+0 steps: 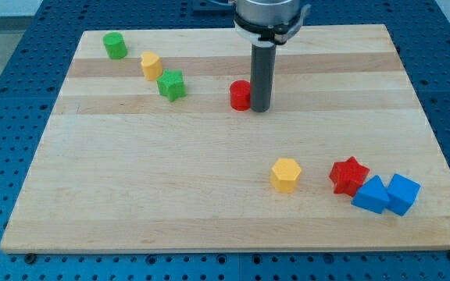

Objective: Move the red circle to the bottom right of the green star

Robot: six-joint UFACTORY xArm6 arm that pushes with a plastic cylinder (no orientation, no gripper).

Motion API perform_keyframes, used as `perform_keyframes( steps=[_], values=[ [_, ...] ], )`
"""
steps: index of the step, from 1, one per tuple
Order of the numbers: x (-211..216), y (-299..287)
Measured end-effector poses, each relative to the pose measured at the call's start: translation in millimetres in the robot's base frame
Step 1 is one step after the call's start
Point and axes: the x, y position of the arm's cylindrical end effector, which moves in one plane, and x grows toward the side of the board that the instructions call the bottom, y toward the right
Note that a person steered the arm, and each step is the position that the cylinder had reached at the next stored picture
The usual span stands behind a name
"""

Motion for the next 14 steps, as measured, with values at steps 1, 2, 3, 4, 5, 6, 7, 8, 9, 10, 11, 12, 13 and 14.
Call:
perform_keyframes(
  steps=[1,2,3,4,5,6,7,8,9,10,11,12,13,14],
  values=[
    [-12,0],
    [-21,0],
    [-45,-6],
    [-49,-28],
    [-49,-51],
    [-49,-59],
    [-49,-59],
    [-49,-59],
    [-48,-61],
    [-47,-62],
    [-45,-63],
    [-44,-64],
    [-43,-64],
    [-40,-69]
  ],
)
